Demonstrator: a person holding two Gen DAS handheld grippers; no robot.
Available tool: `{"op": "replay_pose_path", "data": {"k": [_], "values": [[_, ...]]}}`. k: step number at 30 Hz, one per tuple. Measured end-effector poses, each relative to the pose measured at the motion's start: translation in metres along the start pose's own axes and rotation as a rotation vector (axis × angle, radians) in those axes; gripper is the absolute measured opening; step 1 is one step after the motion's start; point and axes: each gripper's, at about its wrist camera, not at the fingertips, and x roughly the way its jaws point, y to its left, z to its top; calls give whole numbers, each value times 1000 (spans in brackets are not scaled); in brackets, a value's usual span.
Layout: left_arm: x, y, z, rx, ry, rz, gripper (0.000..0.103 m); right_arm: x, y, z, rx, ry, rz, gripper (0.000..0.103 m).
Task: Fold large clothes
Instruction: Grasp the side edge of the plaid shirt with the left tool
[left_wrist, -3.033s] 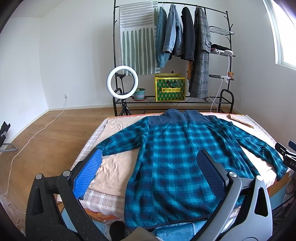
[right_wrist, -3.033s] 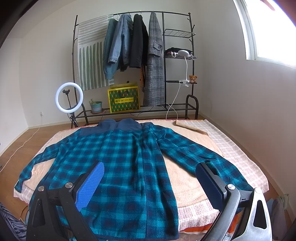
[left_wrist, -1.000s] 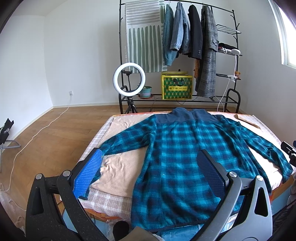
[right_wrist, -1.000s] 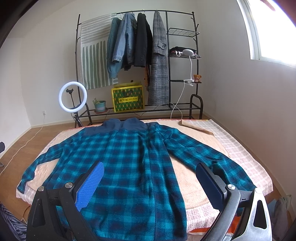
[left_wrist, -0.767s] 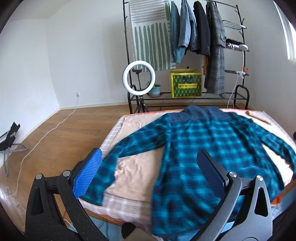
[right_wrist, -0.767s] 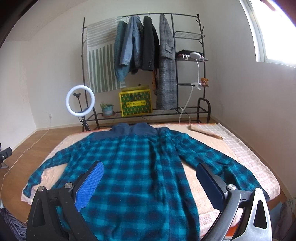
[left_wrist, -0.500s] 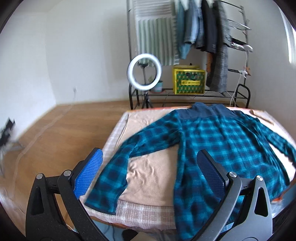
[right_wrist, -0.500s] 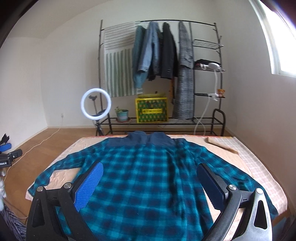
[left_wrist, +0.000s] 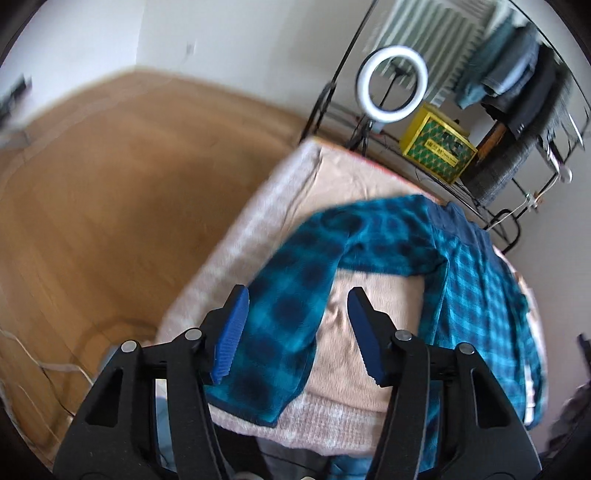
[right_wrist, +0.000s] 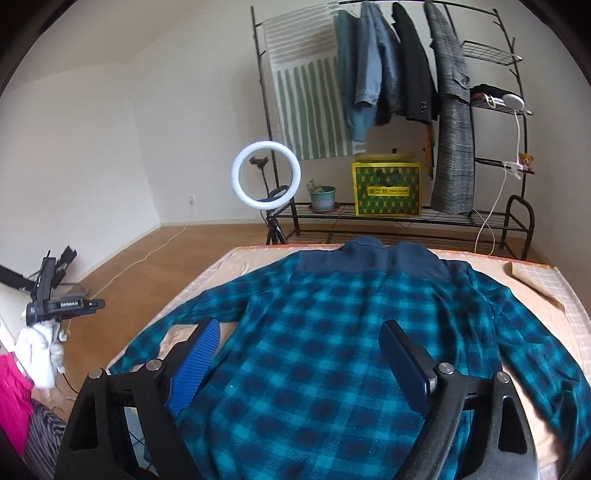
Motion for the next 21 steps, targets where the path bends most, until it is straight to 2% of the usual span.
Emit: {"op": "replay_pose_path", "data": {"k": [4, 8, 15, 21], "values": [[28, 37, -16, -84, 105, -7, 56, 18, 0, -14, -31, 29, -20, 90], [49, 71, -29, -155, 177, 32, 46, 30, -1, -21, -35, 85, -1, 88], [76, 95, -48, -170, 272, 83, 46, 35, 4, -28, -48, 108, 3, 88], [89, 97, -55, -160, 309, 108, 46, 37, 10, -26, -48, 107, 10, 88]]}}
